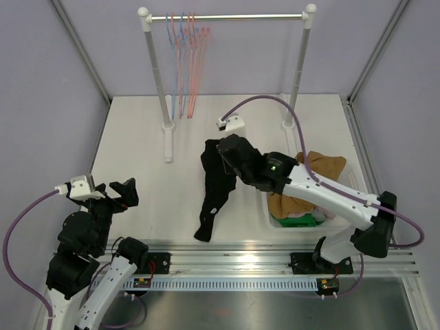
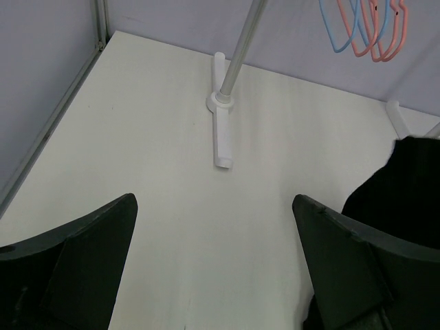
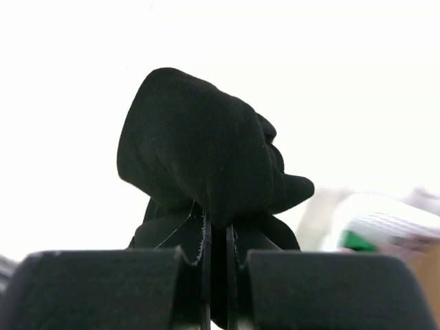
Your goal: Remove the tank top from the hanger
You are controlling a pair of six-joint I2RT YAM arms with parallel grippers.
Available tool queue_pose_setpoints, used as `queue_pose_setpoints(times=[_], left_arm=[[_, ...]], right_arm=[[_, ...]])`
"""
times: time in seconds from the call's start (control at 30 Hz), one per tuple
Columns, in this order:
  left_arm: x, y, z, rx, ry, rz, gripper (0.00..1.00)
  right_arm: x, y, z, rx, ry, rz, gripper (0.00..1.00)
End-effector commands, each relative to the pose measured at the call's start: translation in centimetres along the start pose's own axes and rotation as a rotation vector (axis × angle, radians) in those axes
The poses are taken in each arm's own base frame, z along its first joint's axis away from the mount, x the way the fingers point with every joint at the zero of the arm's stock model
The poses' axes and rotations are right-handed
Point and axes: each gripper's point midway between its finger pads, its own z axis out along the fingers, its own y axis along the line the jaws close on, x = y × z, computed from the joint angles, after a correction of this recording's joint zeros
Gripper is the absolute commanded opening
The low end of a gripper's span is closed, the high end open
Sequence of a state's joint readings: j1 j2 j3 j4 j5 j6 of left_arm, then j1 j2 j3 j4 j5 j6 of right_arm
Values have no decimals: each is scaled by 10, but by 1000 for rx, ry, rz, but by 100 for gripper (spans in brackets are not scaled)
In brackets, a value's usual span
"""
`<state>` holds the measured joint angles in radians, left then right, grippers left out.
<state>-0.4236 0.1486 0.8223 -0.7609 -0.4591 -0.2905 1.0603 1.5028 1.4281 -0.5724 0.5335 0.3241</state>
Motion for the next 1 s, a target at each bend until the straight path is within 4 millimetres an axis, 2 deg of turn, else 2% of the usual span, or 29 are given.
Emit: queue_pose_setpoints(times=[0.0, 0.17, 0.27, 0.33, 0.37, 0.53, 0.73, 0.8, 0.83, 0.87, 0.93, 0.97], left_arm=[[-9, -2, 2, 3, -43, -1, 99], [-8, -4, 3, 16, -45, 4, 99], [-8, -4, 4, 18, -42, 6, 99], [-8, -5, 4, 22, -44, 5, 99], [-8, -5, 4, 23, -42, 5, 99], [-8, -7, 4, 31, -41, 5, 99], [-8, -7, 2, 39, -48, 1, 99], [-9, -7, 0, 41, -56, -3, 99], [-9, -6, 0, 40, -57, -4, 99], [-10, -6, 0, 41, -59, -6, 99], [-9, -5, 0, 36, -58, -5, 99], [-9, -5, 0, 36, -60, -6, 99]], right_arm=[[-39, -56, -50, 211, -88, -1, 0], [-84, -119, -123, 376, -228, 74, 0], [-100, -155, -164, 471, -294, 111, 0], [-101, -175, -185, 530, -308, 111, 0], [-106, -192, -199, 600, -334, 127, 0], [-110, -241, -240, 753, -359, 142, 0], [-101, -279, -261, 902, -290, 91, 0], [-89, -275, -250, 871, -251, 84, 0], [-83, -272, -242, 856, -229, 84, 0], [-67, -264, -221, 817, -167, 60, 0], [-43, -250, -192, 757, -102, 93, 0], [-14, -239, -167, 711, -16, 79, 0]])
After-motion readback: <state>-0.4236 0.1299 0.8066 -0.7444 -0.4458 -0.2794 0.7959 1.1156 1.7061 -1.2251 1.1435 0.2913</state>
